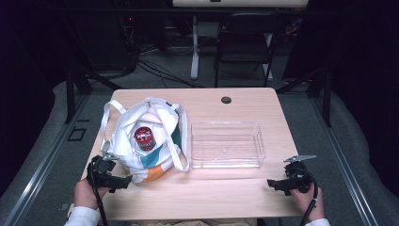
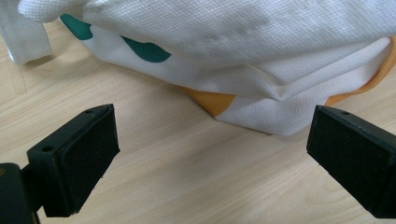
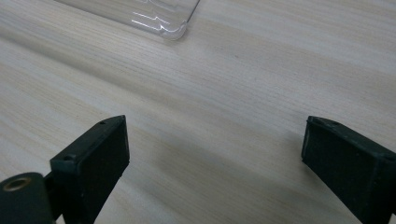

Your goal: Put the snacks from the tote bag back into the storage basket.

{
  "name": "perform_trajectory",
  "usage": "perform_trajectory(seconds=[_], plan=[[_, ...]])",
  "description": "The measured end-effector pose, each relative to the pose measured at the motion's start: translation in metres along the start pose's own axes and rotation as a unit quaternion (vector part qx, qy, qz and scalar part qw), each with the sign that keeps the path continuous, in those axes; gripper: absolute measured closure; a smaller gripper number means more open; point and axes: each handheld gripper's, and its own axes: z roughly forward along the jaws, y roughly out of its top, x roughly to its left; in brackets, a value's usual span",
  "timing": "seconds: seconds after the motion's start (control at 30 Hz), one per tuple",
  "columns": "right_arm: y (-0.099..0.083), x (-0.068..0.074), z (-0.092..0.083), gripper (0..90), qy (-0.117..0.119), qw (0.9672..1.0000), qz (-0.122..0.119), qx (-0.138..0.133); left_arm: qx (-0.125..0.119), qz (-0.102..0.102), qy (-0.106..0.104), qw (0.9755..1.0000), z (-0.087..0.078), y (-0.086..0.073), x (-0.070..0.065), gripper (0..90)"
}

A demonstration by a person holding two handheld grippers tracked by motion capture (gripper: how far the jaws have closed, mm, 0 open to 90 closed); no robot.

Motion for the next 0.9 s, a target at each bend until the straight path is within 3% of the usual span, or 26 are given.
perform_trajectory(seconds=[0.17, 0.3, 0.57, 0.9], plan=[[0.000, 0.001, 0.000, 7.4, 0.004, 0.9999, -0.009, 0.004, 0.002, -0.005, -0.002, 1.0000, 0.001, -0.001, -0.001, 2.2], [0.001, 0.003, 0.000, 7.4, 0.006, 0.9999, -0.009, 0.003, 0.002, 0.003, -0.001, 1.0000, 0.000, 0.000, -0.001, 2.1], [0.002, 0.006, -0.001, 7.4, 0.004, 0.9997, -0.024, 0.007, -0.008, -0.010, -0.011, 0.9999, -0.006, 0.000, -0.002, 1.2], [0.002, 0.011, 0.000, 7.2, 0.011, 0.9992, -0.037, 0.001, -0.018, -0.011, 0.003, 0.9998, -0.017, 0.002, -0.007, 1.0]])
